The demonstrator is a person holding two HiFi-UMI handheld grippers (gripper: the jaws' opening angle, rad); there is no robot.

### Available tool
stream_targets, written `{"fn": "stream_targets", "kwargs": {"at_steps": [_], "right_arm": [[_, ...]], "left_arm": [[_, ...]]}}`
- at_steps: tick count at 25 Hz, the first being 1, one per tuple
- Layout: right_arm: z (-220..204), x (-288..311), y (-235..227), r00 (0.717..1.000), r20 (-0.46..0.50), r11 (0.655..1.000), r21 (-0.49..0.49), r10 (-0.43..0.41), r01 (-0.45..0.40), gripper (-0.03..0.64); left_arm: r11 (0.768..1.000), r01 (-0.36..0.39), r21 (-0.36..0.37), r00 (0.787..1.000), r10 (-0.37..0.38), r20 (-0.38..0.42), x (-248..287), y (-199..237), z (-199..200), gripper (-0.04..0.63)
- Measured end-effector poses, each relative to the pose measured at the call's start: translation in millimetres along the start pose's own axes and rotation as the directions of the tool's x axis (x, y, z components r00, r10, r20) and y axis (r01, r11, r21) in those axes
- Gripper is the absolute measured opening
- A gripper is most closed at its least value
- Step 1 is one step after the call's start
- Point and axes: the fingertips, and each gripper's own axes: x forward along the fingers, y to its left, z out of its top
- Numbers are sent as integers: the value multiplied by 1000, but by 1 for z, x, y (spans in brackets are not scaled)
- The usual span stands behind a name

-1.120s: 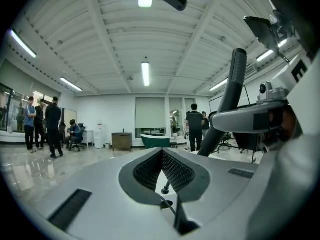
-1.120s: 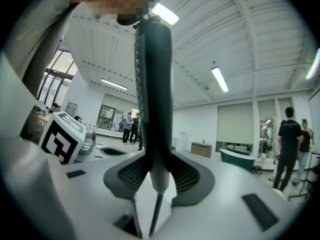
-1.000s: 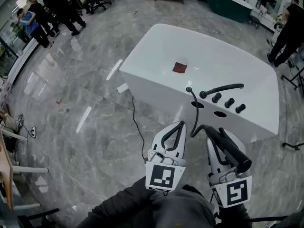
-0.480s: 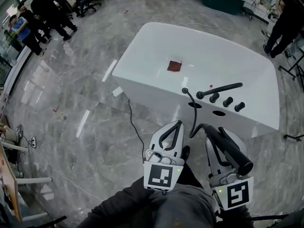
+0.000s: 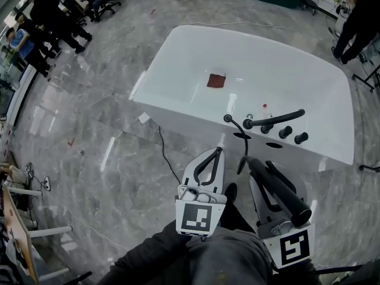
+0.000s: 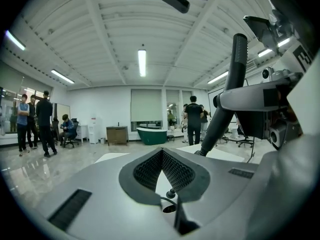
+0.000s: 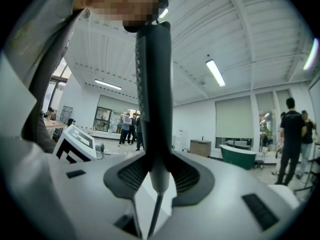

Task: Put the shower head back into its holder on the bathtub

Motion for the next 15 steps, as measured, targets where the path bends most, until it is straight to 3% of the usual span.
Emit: {"fn": "stream_targets", "kwargs": {"at_steps": [15], "right_arm": [[39, 78, -30, 990, 67, 992, 1, 125, -126, 140]], "left_arm": [[999, -46, 11, 998, 45, 42, 66, 40, 24, 3]]}}
